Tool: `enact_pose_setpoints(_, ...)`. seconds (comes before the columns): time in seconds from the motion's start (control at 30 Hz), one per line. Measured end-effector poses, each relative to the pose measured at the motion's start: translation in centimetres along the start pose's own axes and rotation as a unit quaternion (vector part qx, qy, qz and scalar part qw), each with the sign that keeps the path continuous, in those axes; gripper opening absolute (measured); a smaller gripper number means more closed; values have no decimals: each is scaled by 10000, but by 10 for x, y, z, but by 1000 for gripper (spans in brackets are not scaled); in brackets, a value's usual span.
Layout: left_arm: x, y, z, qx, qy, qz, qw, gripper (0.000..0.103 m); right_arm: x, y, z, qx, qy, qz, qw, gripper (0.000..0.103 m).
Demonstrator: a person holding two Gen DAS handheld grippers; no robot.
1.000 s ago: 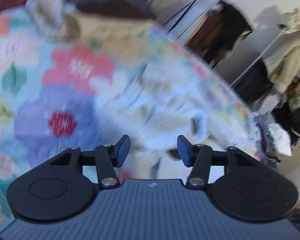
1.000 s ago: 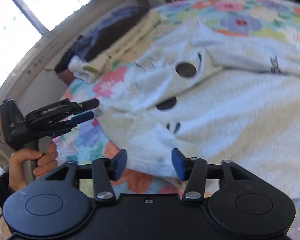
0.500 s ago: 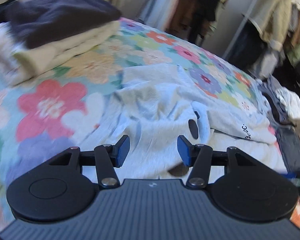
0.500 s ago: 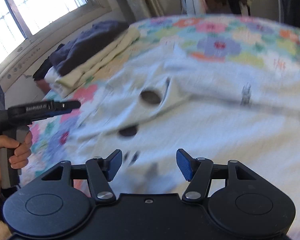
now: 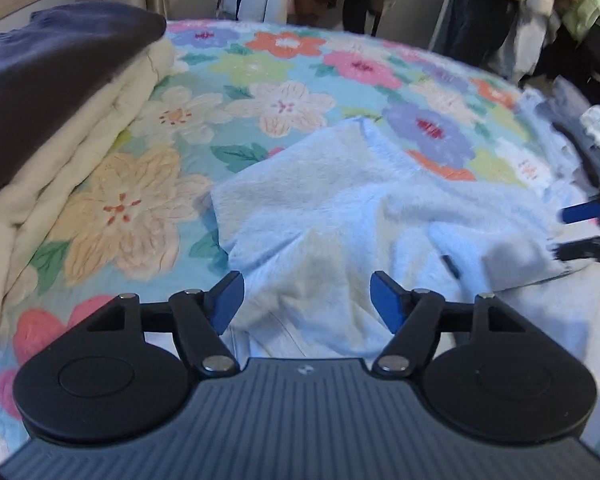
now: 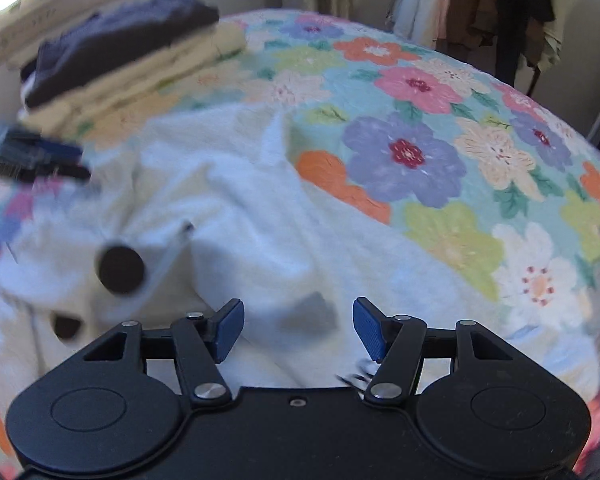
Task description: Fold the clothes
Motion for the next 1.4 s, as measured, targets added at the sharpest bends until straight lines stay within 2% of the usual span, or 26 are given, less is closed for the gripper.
enact_pose_setpoints(0.1, 25, 3, 5, -105, 91, 149, 9998, 70, 3, -6, -23, -490, 232, -237, 9982, 74)
enact_pose_setpoints(0.2, 41, 7, 7, -340, 286, 91, 9990, 70, 9, -22, -50, -485, 614, -604, 9951, 75)
enact_pose_setpoints(0.27, 46, 7, 7, -407, 315, 115, 9986, 71, 7, -30, -67, -390, 621, -434, 9964, 76)
enact_pose_setpoints(0.37, 48, 1, 2, -70, 227, 135, 9996, 67, 10, -35, -87, -398, 643, -362, 9965, 80)
enact_pose_setpoints(0.43, 47, -3, -4, 161, -150, 607, 9979, 28, 16, -31, -95, -548, 574, -377, 9961, 80)
enact_pose_setpoints(0.47, 46, -5, -7, 202, -213, 744, 9968, 25, 20, -28, -96, -609, 474, -391, 9963, 79)
enact_pose_setpoints(0.5, 44, -9, -8, 214, -243, 783, 9964, 16, 24, -25, -96, -669, 390, -400, 9962, 67)
enact_pose_setpoints(0.53, 43, -13, -10, 233, -303, 807, 9960, 13, 28, -22, -93, -721, 352, -397, 9960, 58)
enact_pose_setpoints(0.6, 38, -20, -8, 381, -482, 931, 9938, 12, 29, -23, -82, -703, 280, -405, 9963, 21)
enact_pose_setpoints(0.63, 35, -23, -5, 469, -627, 1019, 9917, 11, 27, -25, -75, -652, 238, -426, 9967, 10)
enact_pose_setpoints(0.7, 30, -26, 1, 625, -911, 1188, 9868, 10, 20, -35, -61, -511, 119, -523, 9972, 8)
enact_pose_setpoints(0.8, 23, -20, 21, 428, -1170, 1308, 9835, 10, 11, -53, -42, -228, 0, -536, 9983, 7)
enact_pose_setpoints(0.93, 19, -13, 45, 404, -1445, 1505, 9772, 9, 7, -62, -25, -174, -21, -558, 9983, 6)
enact_pose_setpoints(1.03, 12, -2, 57, 92, -1776, 1700, 9693, 9, 8, -67, -23, -177, 94, -401, 9990, 8)
enact_pose_setpoints(1.07, 11, 3, 59, -66, -1856, 1768, 9666, 9, 6, -70, -25, -57, 37, -348, 9994, 16)
enact_pose_setpoints(1.1, 11, 8, 60, -205, -1897, 1870, 9637, 9, 3, -74, -27, 85, -56, -268, 9996, 29)
enact_pose_setpoints(1.17, 16, 17, 58, -366, -1827, 2120, 9593, 9, -3, -84, -31, 389, -232, -137, 9989, 45)
enact_pose_setpoints(1.2, 22, 17, 54, -291, -1679, 2240, 9596, 9, -6, -91, -34, 555, -320, -167, 9978, 54)
enact_pose_setpoints(1.27, 36, 12, 45, 156, -1291, 2292, 9647, 9, -12, -109, -40, 948, -429, -223, 9943, 60)
enact_pose_setpoints(1.33, 39, 3, 39, 663, -1028, 2036, 9714, 12, -15, -130, -47, 1417, -497, -177, 9885, 60)
enact_pose_setpoints(1.4, 34, -4, 40, 820, -925, 1791, 9760, 18, -10, -149, -52, 1837, -432, -57, 9820, 61)
Point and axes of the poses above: each gripper's, at about its wrist camera, not at the fingertips, and x roughly the way its jaws point, y to its left, z to its top, the point moved 3 cm from there along x, roughly the way its jaws point, and after that the axes turned 15 degrees about -x, right-handed, at the moved point
